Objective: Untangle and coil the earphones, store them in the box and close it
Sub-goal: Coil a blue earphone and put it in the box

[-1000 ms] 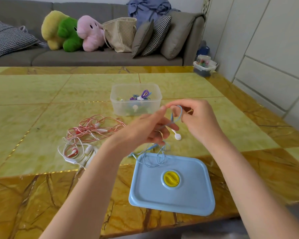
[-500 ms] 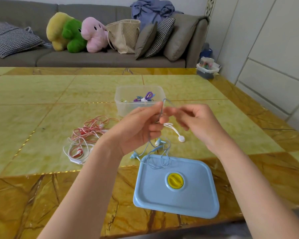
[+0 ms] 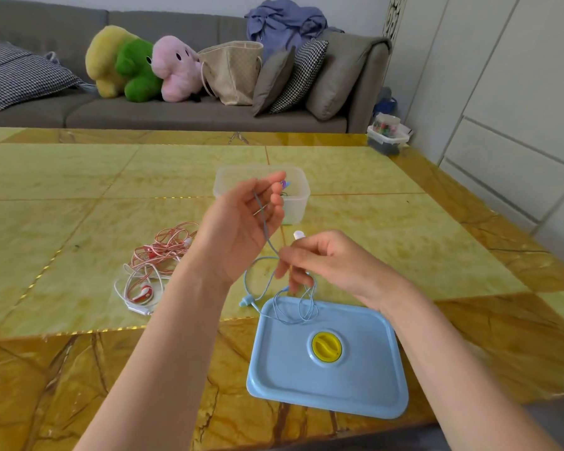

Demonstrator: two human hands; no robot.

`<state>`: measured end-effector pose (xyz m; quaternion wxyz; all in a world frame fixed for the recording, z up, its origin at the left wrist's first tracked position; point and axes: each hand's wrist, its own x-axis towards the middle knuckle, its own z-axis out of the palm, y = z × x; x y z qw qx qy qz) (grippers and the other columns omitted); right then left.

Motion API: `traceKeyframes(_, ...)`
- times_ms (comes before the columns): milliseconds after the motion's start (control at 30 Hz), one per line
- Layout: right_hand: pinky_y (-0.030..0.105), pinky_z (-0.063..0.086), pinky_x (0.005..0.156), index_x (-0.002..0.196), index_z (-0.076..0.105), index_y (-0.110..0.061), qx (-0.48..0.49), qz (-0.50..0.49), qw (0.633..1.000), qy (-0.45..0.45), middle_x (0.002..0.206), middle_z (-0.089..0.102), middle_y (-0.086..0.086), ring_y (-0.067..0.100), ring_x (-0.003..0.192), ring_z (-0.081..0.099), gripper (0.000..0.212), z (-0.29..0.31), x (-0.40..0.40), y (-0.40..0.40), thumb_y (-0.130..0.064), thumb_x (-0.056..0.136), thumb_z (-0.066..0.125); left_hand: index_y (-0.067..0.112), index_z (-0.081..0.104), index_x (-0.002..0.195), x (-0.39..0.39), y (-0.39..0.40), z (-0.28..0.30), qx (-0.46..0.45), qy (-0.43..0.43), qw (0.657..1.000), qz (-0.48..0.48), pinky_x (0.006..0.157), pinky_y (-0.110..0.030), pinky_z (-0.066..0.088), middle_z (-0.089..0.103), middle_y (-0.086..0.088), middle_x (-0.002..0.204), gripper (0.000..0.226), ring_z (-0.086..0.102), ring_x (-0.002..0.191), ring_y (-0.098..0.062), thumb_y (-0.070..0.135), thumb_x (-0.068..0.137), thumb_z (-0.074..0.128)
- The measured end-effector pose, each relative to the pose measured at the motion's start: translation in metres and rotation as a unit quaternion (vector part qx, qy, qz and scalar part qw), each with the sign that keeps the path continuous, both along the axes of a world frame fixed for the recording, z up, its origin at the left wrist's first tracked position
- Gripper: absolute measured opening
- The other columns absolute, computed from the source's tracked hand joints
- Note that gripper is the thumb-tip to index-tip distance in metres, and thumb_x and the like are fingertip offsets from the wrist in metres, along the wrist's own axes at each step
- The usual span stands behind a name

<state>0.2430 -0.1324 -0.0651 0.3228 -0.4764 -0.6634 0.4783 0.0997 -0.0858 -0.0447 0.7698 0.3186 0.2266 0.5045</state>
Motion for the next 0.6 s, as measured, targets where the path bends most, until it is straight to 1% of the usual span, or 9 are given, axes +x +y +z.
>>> traceKeyframes(67,0.021,0.043,0.065,0.07,0.063,-0.01,0.003,-0.008,0.999,-0.042,0.042,0.041,-0.007,0.01,0.049,0.051,0.028,-0.001,0.003,0.002,-0.019,0.094,0.053,0.003,0.064,0.094,-0.001,0.001,-0.001,-0.007,0.001,1.0,0.011,0.05,-0.015,0.046,0.057,0.002,0.066,0.031,0.05,0.051,-0.005,0.013,0.095,0.035)
traceKeyframes(167,0.019,0.038,0.051,0.064,0.059,-0.012,-0.01,-0.017,0.994,-0.107,0.043,0.042,-0.005,0.007,0.04,0.04,0.031,-0.005,0.005,0.003,-0.02,0.094,0.055,0.003,0.065,0.092,-0.001,0.0,-0.001,0.0,0.026,1.0,0.004,0.05,-0.015,0.046,0.055,0.002,0.065,0.034,0.049,0.051,-0.006,0.015,0.095,0.033)
traceKeyframes(267,0.023,0.035,0.049,0.059,0.06,-0.019,-0.017,-0.011,0.983,-0.181,0.051,0.039,-0.002,0.007,0.044,0.035,0.034,-0.008,0.01,0.006,-0.025,0.093,0.057,0.005,0.067,0.089,0.001,-0.003,-0.003,0.019,0.048,0.999,-0.012,0.055,-0.016,0.048,0.057,0.002,0.066,0.038,0.052,0.055,-0.006,0.019,0.096,0.033)
traceKeyframes(333,0.024,0.032,0.049,0.057,0.061,-0.022,-0.021,-0.006,0.977,-0.21,0.047,0.035,-0.007,0.008,0.044,0.033,0.036,-0.01,0.012,0.007,-0.027,0.092,0.058,0.005,0.068,0.089,0.003,-0.004,-0.003,0.034,0.063,0.997,-0.013,0.056,-0.016,0.049,0.059,0.002,0.067,0.039,0.054,0.056,-0.007,0.019,0.097,0.033)
traceKeyframes(433,0.023,0.035,0.049,0.057,0.063,-0.024,-0.021,-0.007,0.96,-0.28,0.04,0.042,-0.011,0.007,0.044,0.046,0.034,-0.012,0.015,0.006,-0.03,0.09,0.059,0.005,0.066,0.092,0.007,-0.008,0.0,0.046,0.068,0.996,-0.029,0.052,-0.016,0.047,0.059,0.002,0.066,0.038,0.052,0.051,-0.006,0.019,0.097,0.032)
traceKeyframes(467,0.02,0.031,0.047,0.057,0.062,-0.024,-0.021,-0.016,0.955,-0.294,0.038,0.041,-0.011,0.005,0.042,0.044,0.034,-0.012,0.015,0.005,-0.03,0.09,0.059,0.005,0.066,0.092,0.008,-0.009,0.001,0.049,0.081,0.995,-0.039,0.048,-0.015,0.045,0.058,0.002,0.064,0.037,0.049,0.048,-0.005,0.019,0.097,0.031)
traceKeyframes(533,0.019,0.024,0.043,0.054,0.059,-0.025,-0.001,-0.07,0.953,-0.296,0.037,0.036,-0.007,0.007,0.039,0.035,0.035,-0.011,0.018,0.008,-0.029,0.088,0.06,0.005,0.065,0.09,0.01,-0.012,0.002,0.058,0.146,0.983,-0.09,0.043,-0.014,0.04,0.057,0.003,0.061,0.038,0.045,0.043,-0.004,0.019,0.097,0.031)
traceKeyframes(567,0.019,0.023,0.042,0.05,0.057,-0.024,0.017,-0.114,0.952,-0.283,0.038,0.036,-0.005,0.007,0.041,0.033,0.038,-0.01,0.021,0.01,-0.028,0.088,0.061,0.005,0.065,0.09,0.011,-0.014,0.002,0.066,0.191,0.971,-0.128,0.041,-0.013,0.039,0.058,0.003,0.061,0.038,0.045,0.042,-0.004,0.02,0.097,0.031)
traceKeyframes(600,0.018,0.022,0.041,0.047,0.054,-0.023,0.032,-0.161,0.954,-0.25,0.037,0.036,-0.005,0.006,0.042,0.032,0.04,-0.008,0.024,0.011,-0.026,0.087,0.063,0.005,0.066,0.089,0.011,-0.017,0.001,0.074,0.236,0.954,-0.168,0.041,-0.013,0.04,0.061,0.001,0.062,0.039,0.047,0.042,-0.005,0.02,0.097,0.031)
